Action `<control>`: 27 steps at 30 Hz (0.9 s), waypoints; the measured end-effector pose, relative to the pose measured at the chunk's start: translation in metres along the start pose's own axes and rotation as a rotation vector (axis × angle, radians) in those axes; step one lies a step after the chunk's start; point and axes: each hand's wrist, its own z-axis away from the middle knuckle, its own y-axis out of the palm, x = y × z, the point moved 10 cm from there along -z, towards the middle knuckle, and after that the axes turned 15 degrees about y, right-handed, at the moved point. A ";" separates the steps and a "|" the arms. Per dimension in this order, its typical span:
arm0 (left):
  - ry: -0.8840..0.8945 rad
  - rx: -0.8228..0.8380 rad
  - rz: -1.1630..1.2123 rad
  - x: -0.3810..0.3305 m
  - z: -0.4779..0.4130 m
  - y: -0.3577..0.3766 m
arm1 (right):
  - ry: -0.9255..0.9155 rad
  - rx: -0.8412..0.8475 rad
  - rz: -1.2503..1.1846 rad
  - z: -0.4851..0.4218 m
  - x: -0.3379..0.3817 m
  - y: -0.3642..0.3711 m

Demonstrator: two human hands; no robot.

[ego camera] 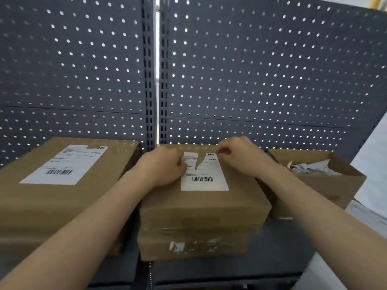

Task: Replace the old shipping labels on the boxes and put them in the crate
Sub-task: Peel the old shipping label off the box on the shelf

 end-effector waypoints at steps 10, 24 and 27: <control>0.008 0.011 0.061 0.000 -0.013 0.029 | -0.193 0.061 -0.127 -0.029 0.008 0.031; 0.067 0.001 0.046 0.003 -0.013 0.033 | -0.196 0.089 -0.172 -0.029 0.010 0.036; 0.062 0.003 0.033 0.003 -0.012 0.033 | -0.193 0.083 -0.177 -0.029 0.010 0.034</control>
